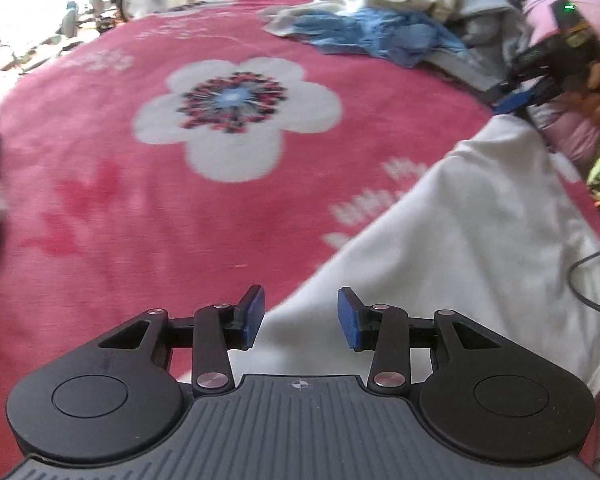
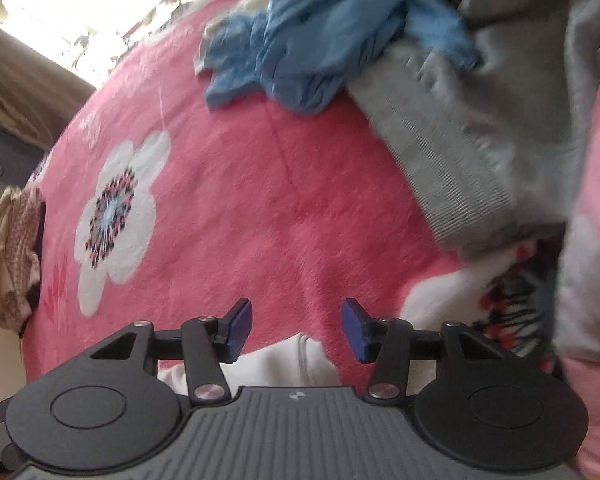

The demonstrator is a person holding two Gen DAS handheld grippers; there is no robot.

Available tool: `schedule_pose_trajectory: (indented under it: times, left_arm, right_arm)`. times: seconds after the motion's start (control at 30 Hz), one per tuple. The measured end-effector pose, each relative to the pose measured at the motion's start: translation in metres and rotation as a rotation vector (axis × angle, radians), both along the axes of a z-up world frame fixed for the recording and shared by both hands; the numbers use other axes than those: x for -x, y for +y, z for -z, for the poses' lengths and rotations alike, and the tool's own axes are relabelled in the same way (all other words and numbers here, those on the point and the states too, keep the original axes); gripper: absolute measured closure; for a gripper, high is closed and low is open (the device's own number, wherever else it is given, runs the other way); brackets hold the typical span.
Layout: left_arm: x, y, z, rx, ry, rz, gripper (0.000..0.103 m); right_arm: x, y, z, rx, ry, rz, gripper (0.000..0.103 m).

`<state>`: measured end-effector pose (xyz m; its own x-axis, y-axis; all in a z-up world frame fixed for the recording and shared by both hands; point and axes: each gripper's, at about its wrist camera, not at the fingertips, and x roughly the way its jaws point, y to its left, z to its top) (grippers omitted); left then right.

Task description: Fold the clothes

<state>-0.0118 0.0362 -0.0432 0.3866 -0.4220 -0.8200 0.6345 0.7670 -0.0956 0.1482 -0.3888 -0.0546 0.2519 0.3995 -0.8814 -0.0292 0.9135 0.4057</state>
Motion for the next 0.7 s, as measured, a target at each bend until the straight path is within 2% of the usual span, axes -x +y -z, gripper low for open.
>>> schedule_pose_trajectory:
  times: [0.03, 0.1, 0.13, 0.2, 0.27, 0.5, 0.57, 0.7]
  left_arm:
    - [0.002, -0.003, 0.002, 0.003, -0.011, 0.01, 0.063]
    - [0.006, -0.009, 0.006, 0.002, -0.044, 0.038, 0.063]
    - [0.008, -0.01, 0.008, 0.002, -0.058, 0.042, 0.063]
    - [0.01, -0.011, 0.014, 0.001, -0.065, 0.047, 0.063]
    - [0.01, -0.009, 0.019, 0.012, -0.06, 0.038, 0.062]
    - [0.007, 0.002, 0.024, 0.063, -0.039, 0.003, 0.062]
    - [0.009, 0.003, 0.024, 0.068, -0.041, 0.003, 0.062]
    - [0.008, 0.008, 0.026, 0.082, -0.038, 0.001, 0.062]
  right_arm:
    - [-0.001, 0.005, 0.004, 0.009, 0.012, -0.017, 0.051]
    - [0.0, 0.014, 0.01, 0.023, 0.013, -0.053, 0.061]
    - [0.001, 0.018, 0.012, 0.025, 0.002, -0.078, 0.07]
    - [0.008, 0.024, 0.011, 0.046, -0.045, -0.125, 0.083]
    - [0.017, 0.027, 0.007, 0.074, -0.106, -0.158, 0.089]
    - [0.049, 0.008, -0.012, 0.117, -0.272, -0.07, 0.092]
    - [0.05, 0.007, -0.008, 0.138, -0.296, -0.063, 0.093]
    - [0.047, 0.021, 0.013, 0.242, -0.332, -0.127, 0.093]
